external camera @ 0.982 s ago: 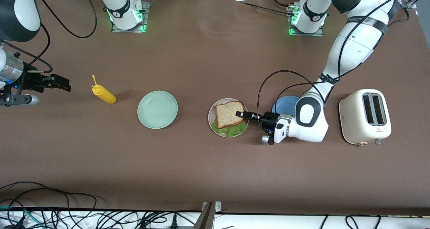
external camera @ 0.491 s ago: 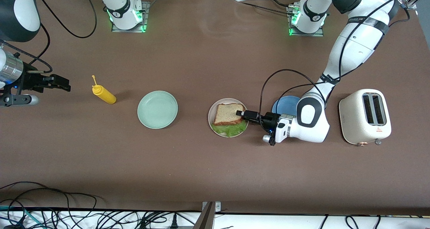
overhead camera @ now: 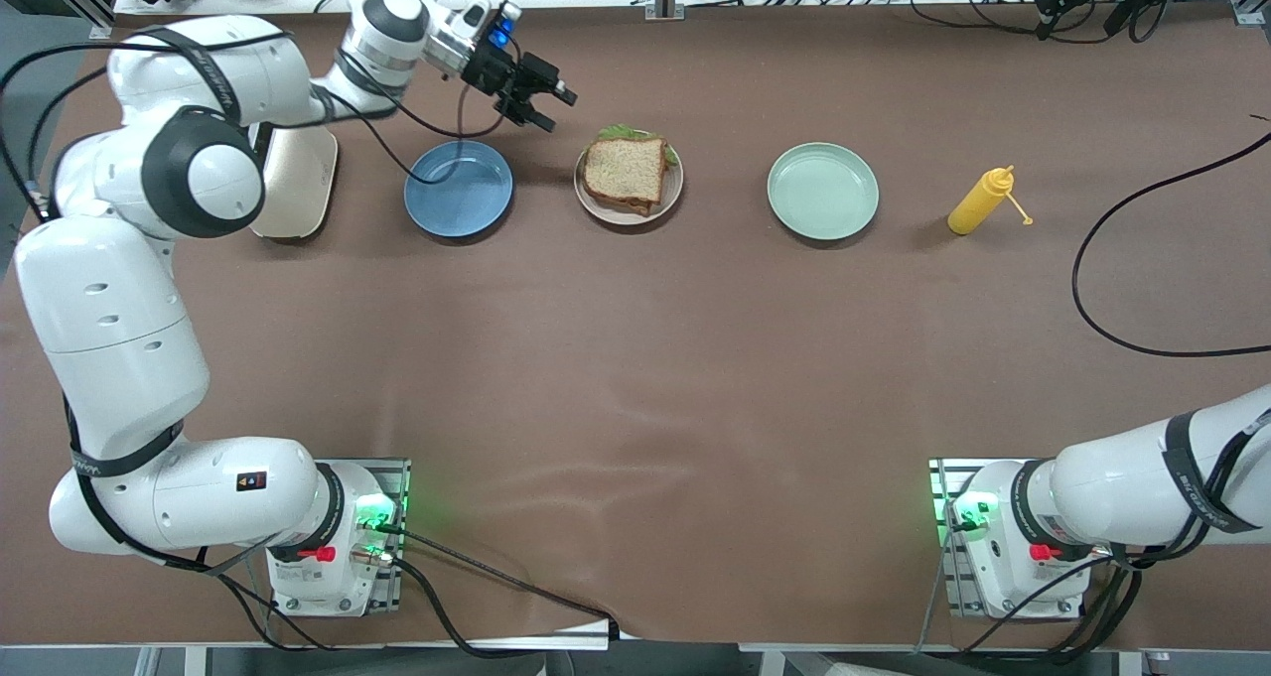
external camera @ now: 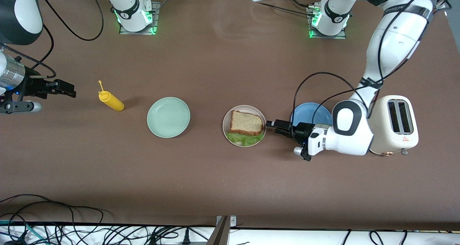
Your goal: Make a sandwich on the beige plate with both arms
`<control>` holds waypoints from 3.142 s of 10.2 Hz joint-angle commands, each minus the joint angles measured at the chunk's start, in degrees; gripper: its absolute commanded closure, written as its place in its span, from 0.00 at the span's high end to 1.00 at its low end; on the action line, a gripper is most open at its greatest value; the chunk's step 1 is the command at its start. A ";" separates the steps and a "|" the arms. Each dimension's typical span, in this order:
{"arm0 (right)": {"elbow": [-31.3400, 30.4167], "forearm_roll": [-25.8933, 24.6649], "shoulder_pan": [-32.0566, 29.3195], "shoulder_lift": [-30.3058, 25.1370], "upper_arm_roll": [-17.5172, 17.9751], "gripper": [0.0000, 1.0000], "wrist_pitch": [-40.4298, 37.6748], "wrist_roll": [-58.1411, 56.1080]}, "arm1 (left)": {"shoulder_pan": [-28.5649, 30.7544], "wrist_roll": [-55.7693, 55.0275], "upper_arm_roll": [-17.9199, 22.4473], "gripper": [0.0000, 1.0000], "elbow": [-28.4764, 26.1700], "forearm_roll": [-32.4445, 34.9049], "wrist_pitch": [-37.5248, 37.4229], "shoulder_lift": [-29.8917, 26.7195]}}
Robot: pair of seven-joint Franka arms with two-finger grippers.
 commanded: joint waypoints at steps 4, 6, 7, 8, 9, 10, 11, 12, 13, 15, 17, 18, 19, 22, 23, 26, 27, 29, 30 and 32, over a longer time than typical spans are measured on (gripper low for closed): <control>-0.30 1.29 -0.07 -0.46 -0.16 1.00 -0.32 -0.19 | 1.54 -14.94 0.29 1.00 -1.36 30.65 -11.63 -17.72; -0.39 1.29 -0.07 -0.46 -0.16 1.00 -0.32 -0.19 | 1.37 -19.08 -0.15 1.00 -1.36 41.22 -16.83 -24.14; -0.39 1.29 -0.07 -0.46 -0.08 1.00 -0.32 -0.19 | 1.45 -21.10 0.02 1.00 -1.36 43.35 -18.76 -27.39; -0.39 1.29 -0.07 -0.46 -0.16 1.00 -0.40 -0.19 | 1.89 -22.16 0.72 1.00 -1.36 44.42 -19.13 -30.38; -0.39 1.29 -0.07 -0.46 -0.16 1.00 -0.40 -0.19 | 3.55 -22.35 1.25 1.00 -0.49 44.69 -19.13 -32.50; -0.39 1.29 -0.07 -0.46 -0.08 1.00 -0.40 -0.19 | 5.22 -22.35 1.25 1.00 0.30 44.78 -20.09 -33.48; -0.30 1.29 -0.07 -0.46 -0.07 1.00 -0.32 -0.19 | 6.54 -21.65 1.78 1.00 0.39 44.08 -21.49 -34.79; -0.30 1.29 -0.07 -0.46 -0.07 1.00 -0.32 -0.11 | 4.46 -21.64 5.00 1.00 -1.52 44.25 -21.42 -38.11; -0.21 1.29 -0.07 -0.37 -0.07 1.00 -0.32 0.24 | -0.17 -21.64 10.43 1.00 -4.58 43.82 -21.33 -40.49; -0.21 1.29 -0.07 -0.37 -0.07 1.00 -0.23 0.42 | -2.93 -21.56 16.52 1.00 -8.03 39.53 -20.80 -42.71; -0.12 1.29 -0.07 -0.37 -0.07 1.00 -0.14 0.51 | -4.79 -21.38 18.22 1.00 -13.02 39.68 -19.93 -47.26; -0.12 1.29 -0.07 -0.37 -0.07 1.00 -0.14 0.51 | -4.70 -21.82 18.30 1.00 -15.14 39.85 -16.88 -48.50; -0.04 1.29 -0.07 -0.37 -0.07 1.00 0.03 0.60 | -4.61 -21.99 18.48 1.00 -14.81 39.77 -15.98 -47.82; 0.40 1.20 0.02 -0.20 -0.07 1.00 -0.05 0.95 | -4.17 -22.34 18.31 1.00 -13.24 39.68 -14.48 -46.49; 0.49 1.20 0.02 -0.20 -0.07 1.00 -0.23 2.78 | -4.26 -23.13 18.22 1.00 -13.05 39.51 -14.48 -45.88; 1.11 1.20 0.02 0.15 0.01 1.00 -0.23 3.85 | -4.26 -23.14 18.22 1.00 -9.64 39.15 -14.48 -42.11; 1.11 0.76 0.11 0.33 0.10 1.00 0.03 3.85 | -4.17 -23.05 18.22 1.00 -9.62 39.07 -14.48 -41.75; 1.20 1.02 0.46 0.51 0.10 1.00 0.04 3.85 | -4.08 -22.09 18.13 1.00 -9.36 39.07 -15.43 -42.45; 1.20 1.02 0.46 0.51 0.10 1.00 0.04 3.85 | -4.08 -22.08 17.95 1.00 -9.45 39.07 -16.83 -43.15; 1.11 1.02 0.46 0.51 0.10 1.00 0.04 3.85 | -4.96 -22.17 17.78 1.00 -9.36 39.33 -16.59 -43.15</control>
